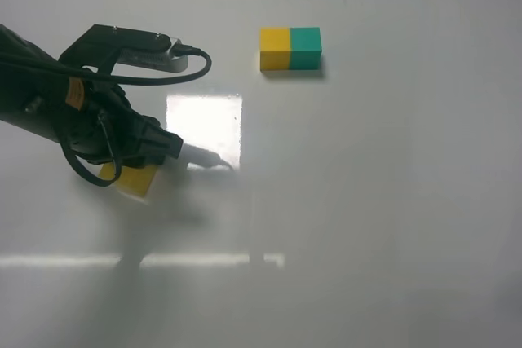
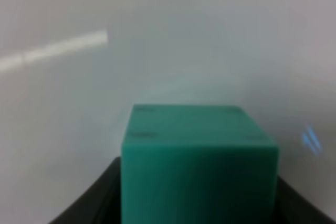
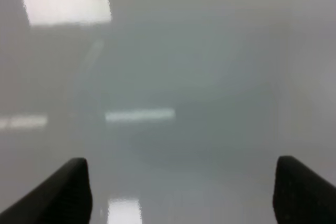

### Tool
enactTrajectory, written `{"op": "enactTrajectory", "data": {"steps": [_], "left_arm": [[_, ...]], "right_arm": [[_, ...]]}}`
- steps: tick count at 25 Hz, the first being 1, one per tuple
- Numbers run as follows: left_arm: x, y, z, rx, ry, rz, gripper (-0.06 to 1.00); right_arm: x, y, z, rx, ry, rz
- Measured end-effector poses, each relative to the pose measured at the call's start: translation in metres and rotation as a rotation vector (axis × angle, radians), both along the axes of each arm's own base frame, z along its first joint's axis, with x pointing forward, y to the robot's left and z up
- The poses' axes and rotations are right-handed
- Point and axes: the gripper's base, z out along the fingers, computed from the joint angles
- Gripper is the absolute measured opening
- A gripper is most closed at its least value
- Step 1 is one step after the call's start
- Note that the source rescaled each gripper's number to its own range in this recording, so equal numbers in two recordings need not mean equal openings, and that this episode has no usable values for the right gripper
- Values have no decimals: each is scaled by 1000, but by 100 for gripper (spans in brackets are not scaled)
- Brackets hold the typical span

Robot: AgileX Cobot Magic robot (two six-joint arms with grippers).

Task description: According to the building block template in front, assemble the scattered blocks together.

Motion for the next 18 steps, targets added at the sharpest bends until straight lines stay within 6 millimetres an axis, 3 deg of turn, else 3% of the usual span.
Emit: {"op": "enactTrajectory", "data": {"steps": [10,18], "left_arm": [[-4,-17,23,91,-18,-158,1],[2,-63,27,260,-7,-391,1]], "right_arm": [[0,0,0,0,0,0],[0,0,0,0,0,0]]}}
